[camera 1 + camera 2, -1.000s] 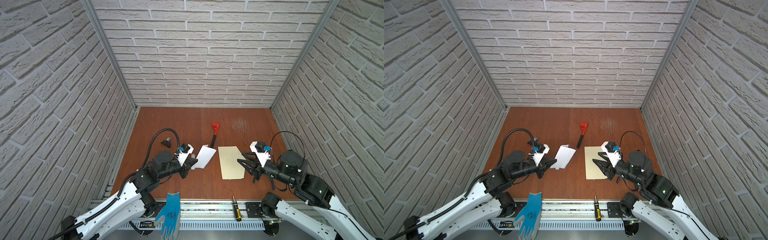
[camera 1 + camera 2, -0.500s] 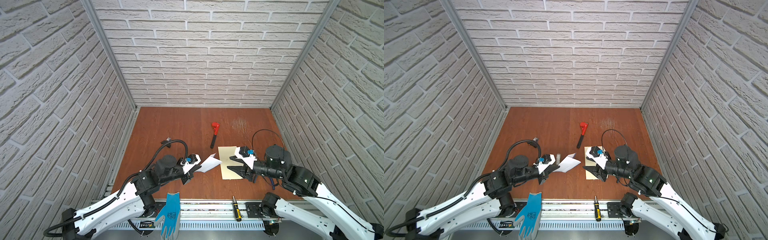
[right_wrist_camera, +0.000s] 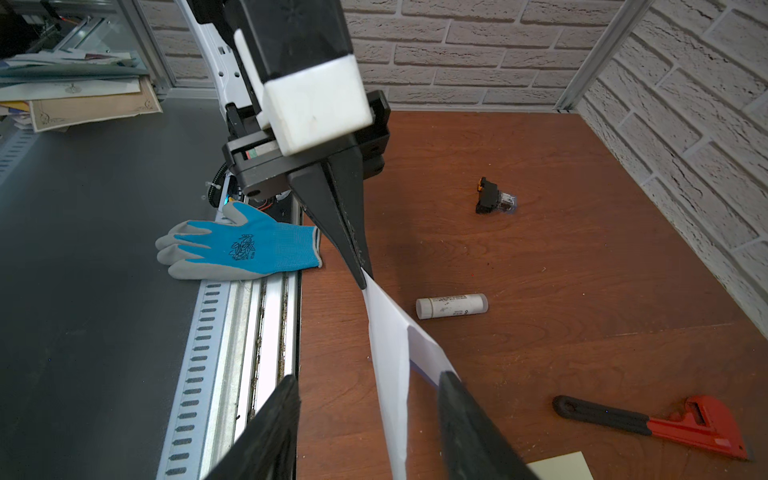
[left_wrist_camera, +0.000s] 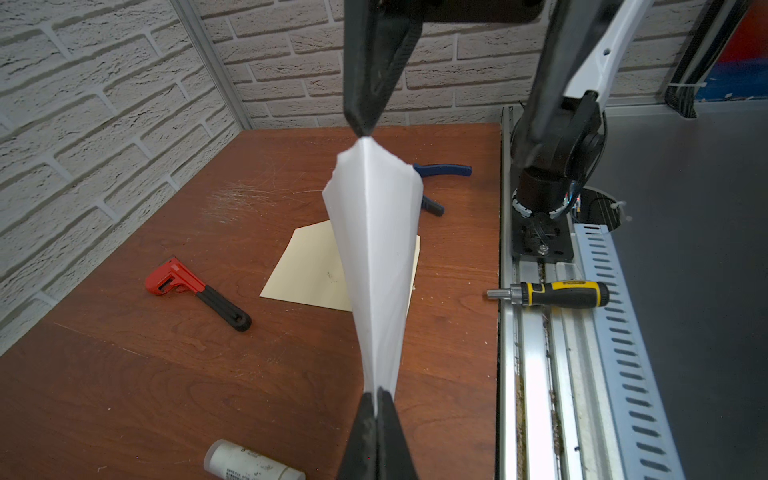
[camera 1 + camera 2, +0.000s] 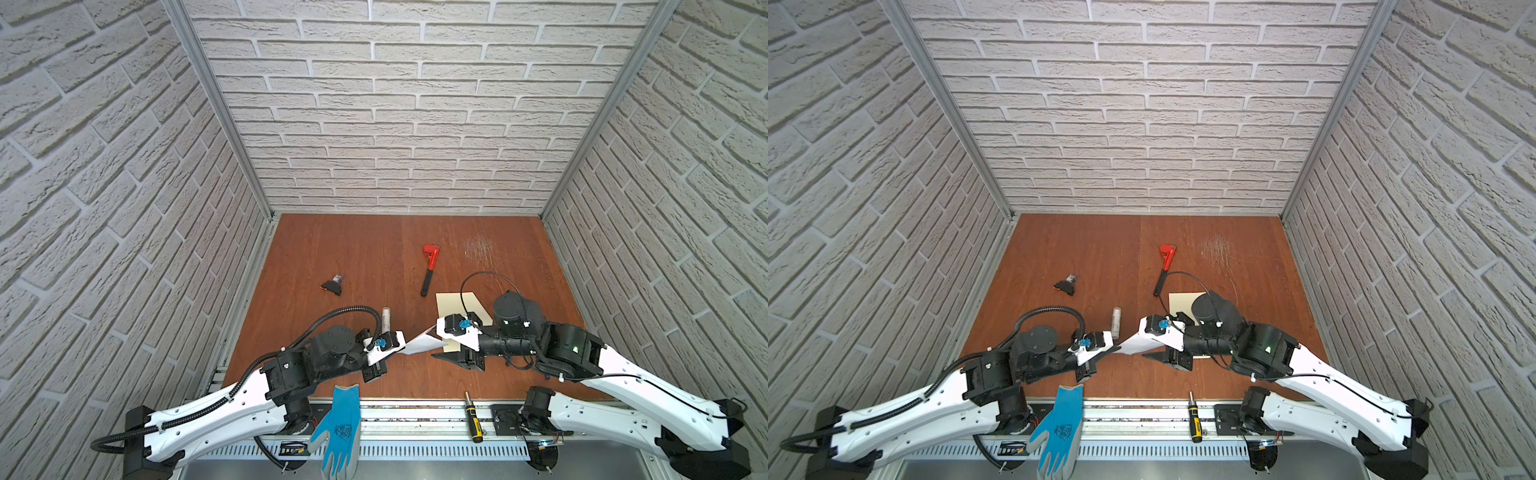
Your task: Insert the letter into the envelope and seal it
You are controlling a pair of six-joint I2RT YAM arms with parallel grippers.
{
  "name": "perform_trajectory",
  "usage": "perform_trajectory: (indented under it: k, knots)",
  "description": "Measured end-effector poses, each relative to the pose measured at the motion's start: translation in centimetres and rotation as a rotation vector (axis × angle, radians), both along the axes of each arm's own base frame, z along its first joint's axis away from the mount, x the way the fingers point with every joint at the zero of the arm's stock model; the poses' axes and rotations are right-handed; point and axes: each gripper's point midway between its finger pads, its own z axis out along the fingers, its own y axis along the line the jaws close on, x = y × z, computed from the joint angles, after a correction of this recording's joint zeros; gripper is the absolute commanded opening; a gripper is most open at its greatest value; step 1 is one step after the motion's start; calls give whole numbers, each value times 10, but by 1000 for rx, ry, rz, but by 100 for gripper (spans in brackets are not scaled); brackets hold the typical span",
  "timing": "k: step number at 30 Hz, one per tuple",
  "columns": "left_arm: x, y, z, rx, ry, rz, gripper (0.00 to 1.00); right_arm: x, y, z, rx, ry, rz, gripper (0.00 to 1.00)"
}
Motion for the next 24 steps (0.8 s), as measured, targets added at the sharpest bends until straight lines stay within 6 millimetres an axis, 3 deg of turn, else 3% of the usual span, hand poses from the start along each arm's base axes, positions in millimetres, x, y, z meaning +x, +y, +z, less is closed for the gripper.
perform_trajectory:
  k: [11,24]
  knots:
    - [-7,-3,0,12,-32,-22,0,1,4,6,-1,-48,23,62]
    - [-11,-2,1,13,-62,-35,0,-1,15,-10,-56,15,66,46]
